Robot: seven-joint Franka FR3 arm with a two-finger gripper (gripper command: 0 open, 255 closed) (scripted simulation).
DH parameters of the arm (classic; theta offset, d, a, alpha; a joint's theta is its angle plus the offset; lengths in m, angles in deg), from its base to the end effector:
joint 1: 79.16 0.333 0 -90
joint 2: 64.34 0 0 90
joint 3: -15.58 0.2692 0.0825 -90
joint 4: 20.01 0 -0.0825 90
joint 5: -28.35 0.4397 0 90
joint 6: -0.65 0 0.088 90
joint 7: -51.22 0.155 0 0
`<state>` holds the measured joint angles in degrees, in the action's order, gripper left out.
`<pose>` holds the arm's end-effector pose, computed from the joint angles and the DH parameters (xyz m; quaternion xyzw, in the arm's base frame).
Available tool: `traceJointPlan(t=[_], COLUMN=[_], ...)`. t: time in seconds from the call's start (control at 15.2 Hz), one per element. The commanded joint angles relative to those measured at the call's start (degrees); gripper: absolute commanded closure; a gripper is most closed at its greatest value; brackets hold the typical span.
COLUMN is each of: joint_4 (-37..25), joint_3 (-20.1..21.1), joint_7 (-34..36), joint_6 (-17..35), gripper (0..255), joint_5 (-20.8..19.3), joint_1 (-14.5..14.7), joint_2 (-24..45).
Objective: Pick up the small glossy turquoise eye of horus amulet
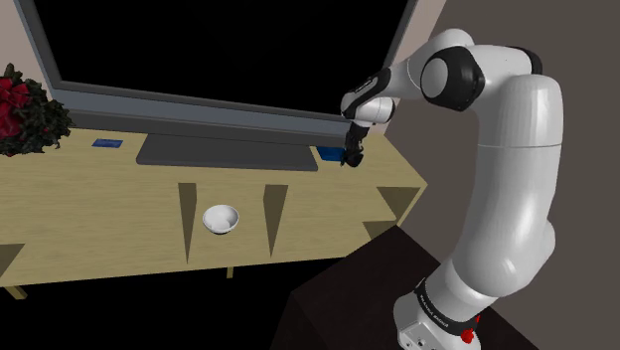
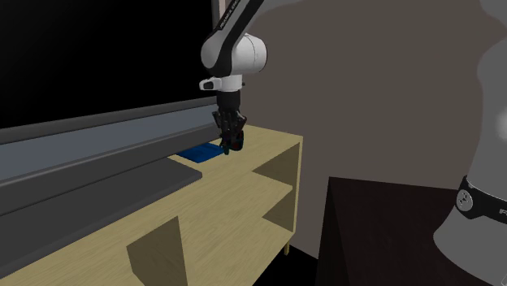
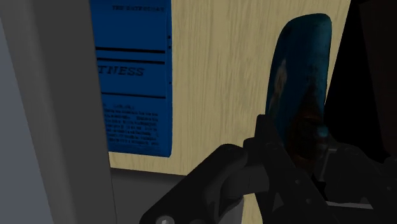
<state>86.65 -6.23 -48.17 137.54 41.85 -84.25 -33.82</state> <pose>0.5922 -0.2980 0.1249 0.8396 0.5426 -0.0014 0.0249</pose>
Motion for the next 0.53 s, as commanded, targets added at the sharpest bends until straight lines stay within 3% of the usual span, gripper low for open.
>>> traceJointPlan(t=[0.0,0.46], joint_4=[-0.19,-0.72], joint_3=[-0.39,-1.23], joint_7=[0.32,1.06], joint_6=[-1.22,-4.13], gripper=[255,255], joint_5=[-0.53,-1.8], joint_1=[0.27,0.88], joint_2=[-1.06,-3.56])
